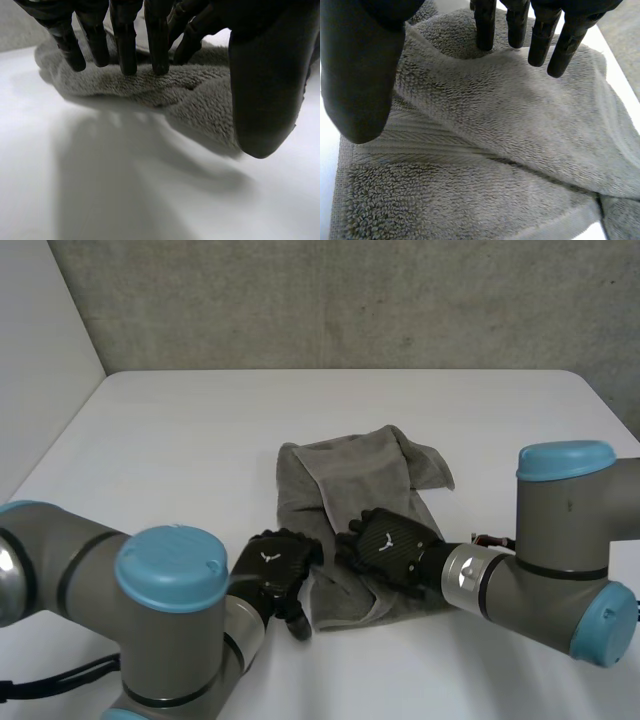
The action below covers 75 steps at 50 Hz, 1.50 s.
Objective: Fold the towel.
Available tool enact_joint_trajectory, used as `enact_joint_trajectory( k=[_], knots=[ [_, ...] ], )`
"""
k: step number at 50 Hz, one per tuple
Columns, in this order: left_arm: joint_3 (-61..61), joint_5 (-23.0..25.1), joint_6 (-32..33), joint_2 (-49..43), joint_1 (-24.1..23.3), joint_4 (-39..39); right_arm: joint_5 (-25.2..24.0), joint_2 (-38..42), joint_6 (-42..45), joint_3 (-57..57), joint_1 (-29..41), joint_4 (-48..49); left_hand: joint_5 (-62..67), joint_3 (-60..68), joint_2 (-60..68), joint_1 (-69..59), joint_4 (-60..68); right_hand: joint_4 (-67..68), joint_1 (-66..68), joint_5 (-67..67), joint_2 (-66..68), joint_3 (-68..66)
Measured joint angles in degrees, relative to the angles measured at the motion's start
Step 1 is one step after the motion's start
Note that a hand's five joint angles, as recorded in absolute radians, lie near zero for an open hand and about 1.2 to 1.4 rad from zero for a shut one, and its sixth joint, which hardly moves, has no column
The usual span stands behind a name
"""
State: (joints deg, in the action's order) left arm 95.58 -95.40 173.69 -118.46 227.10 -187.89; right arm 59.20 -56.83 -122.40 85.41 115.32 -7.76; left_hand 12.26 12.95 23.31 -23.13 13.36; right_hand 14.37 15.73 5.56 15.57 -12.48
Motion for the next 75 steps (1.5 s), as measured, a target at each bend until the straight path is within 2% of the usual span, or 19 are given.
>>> enact_joint_trajectory(
  k=[6,13,15,22,29,36,49,51,52,55,57,65,69,75],
  knots=[
    [-1.7,-1.4,-2.2,-2.8,-0.7,0.2,-0.2,1.8,0.5,0.3,0.7,3.9,0.7,0.0,0.1,-0.1,0.0,0.0,13.1,13.1,12.7,0.0],
    [-3.7,-2.0,-2.7,-4.8,-1.6,0.2,-0.2,2.2,-2.1,0.2,0.8,8.5,1.9,0.0,0.2,-0.6,0.0,0.0,52.4,55.2,53.3,0.0],
    [-4.4,-2.0,-2.9,-5.3,-2.0,0.2,-0.2,1.9,-4.3,0.1,0.7,9.2,1.9,0.0,0.2,-0.6,0.0,0.0,58.8,59.8,57.0,0.0],
    [-7.8,-2.8,-5.0,-7.0,-3.1,0.1,0.8,-1.5,-21.4,0.0,0.2,11.0,1.8,0.0,0.2,-0.6,0.0,0.0,59.4,60.1,57.1,0.0],
    [-11.5,-4.6,-6.9,-9.0,-3.7,-0.1,6.8,-4.0,-34.1,0.9,-0.2,11.8,1.5,0.0,0.1,-0.6,0.0,0.0,59.4,60.1,57.1,0.0],
    [-16.7,-5.4,-10.3,-13.0,-4.2,-0.4,12.9,-5.1,-37.1,2.5,0.0,11.9,1.7,0.0,0.2,-0.7,0.0,0.0,59.4,60.1,57.2,0.0],
    [-19.3,-6.4,-18.6,-15.1,-4.1,-0.2,13.3,-8.2,-41.0,4.3,0.1,15.0,1.7,0.0,0.3,-0.7,0.0,0.0,59.4,60.1,57.2,0.0],
    [-19.2,-6.3,-18.7,-15.1,-4.1,-0.2,13.3,-8.2,-41.0,4.3,0.1,15.1,9.7,0.0,8.0,-9.1,0.0,0.0,59.4,60.1,57.2,0.0],
    [-19.2,-6.3,-18.7,-15.2,-4.1,-0.3,13.3,-8.1,-41.0,4.3,0.1,15.1,20.5,0.0,20.2,-20.0,0.0,0.0,59.4,60.1,57.2,0.0],
    [-19.3,-6.3,-18.7,-15.7,-4.1,-0.4,13.3,-8.1,-41.0,4.2,0.1,15.1,47.7,0.0,43.6,-47.2,0.0,0.0,59.4,60.1,57.3,0.0],
    [-19.4,-6.3,-18.7,-16.0,-4.0,-0.5,13.3,-8.1,-41.1,4.1,0.1,15.1,52.4,0.0,45.6,-50.1,0.0,0.0,59.4,60.1,57.5,0.0],
    [-21.2,-6.4,-17.2,-11.3,-2.0,-2.5,12.6,-10.6,-42.2,1.0,0.2,15.3,52.9,0.0,50.2,-50.2,0.0,0.0,59.6,60.1,57.5,0.0],
    [-24.1,-5.1,-13.0,-4.1,1.9,-4.4,12.4,-13.7,-43.7,-5.1,0.4,15.6,52.9,0.0,51.4,-50.2,0.0,0.0,59.7,60.2,57.5,0.0],
    [-29.1,0.2,-3.9,5.9,5.9,-6.2,12.6,-19.6,-48.3,-13.4,0.1,17.3,52.9,0.0,51.6,-50.2,0.0,0.0,59.7,60.2,58.1,0.0]
  ],
)
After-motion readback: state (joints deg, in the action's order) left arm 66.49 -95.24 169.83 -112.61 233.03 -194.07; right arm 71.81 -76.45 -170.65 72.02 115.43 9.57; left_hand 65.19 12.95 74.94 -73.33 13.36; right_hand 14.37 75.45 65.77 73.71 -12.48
